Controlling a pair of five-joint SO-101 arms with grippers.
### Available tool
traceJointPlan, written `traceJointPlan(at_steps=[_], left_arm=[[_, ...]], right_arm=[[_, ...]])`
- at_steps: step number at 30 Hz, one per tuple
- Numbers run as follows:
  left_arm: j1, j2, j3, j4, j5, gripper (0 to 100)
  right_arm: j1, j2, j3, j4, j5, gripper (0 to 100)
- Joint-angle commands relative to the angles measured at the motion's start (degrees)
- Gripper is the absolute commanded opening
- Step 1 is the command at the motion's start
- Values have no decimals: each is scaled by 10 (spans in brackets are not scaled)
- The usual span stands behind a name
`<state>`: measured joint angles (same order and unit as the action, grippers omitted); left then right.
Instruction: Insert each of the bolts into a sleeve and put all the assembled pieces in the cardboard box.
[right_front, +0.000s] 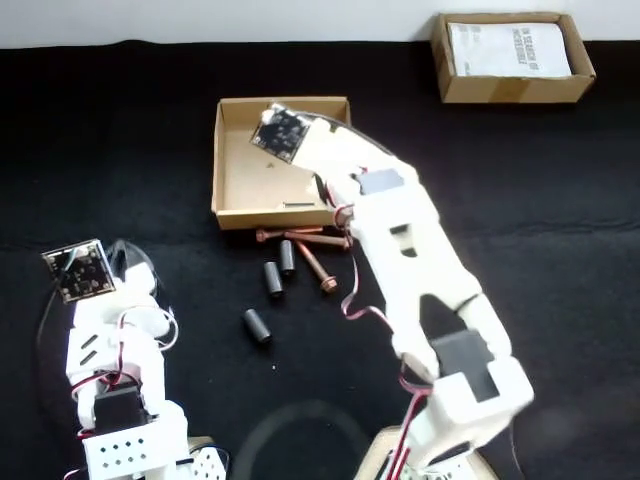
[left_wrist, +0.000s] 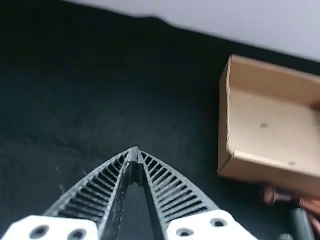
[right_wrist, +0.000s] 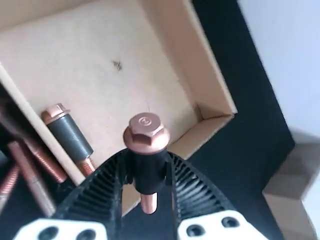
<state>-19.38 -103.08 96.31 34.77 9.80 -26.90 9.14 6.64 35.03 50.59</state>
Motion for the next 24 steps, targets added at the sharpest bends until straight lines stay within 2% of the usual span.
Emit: traceJointPlan(at_steps=[1, 8, 14, 21, 24], left_arm=[[-9, -7, 8, 21, 0, 9], [-9, -7, 8, 33, -1, 9], [-7, -7, 8, 40, -1, 9], [-6, -7, 8, 40, -1, 9], [-5, -7, 8, 38, -1, 9]], right_arm=[[-23, 42, -59, -1, 48, 8], [-60, 121, -85, 1, 71, 17], [-65, 147, -86, 50, 69, 176], [-65, 95, -87, 53, 66, 180], [-66, 46, -93, 75, 4, 152]])
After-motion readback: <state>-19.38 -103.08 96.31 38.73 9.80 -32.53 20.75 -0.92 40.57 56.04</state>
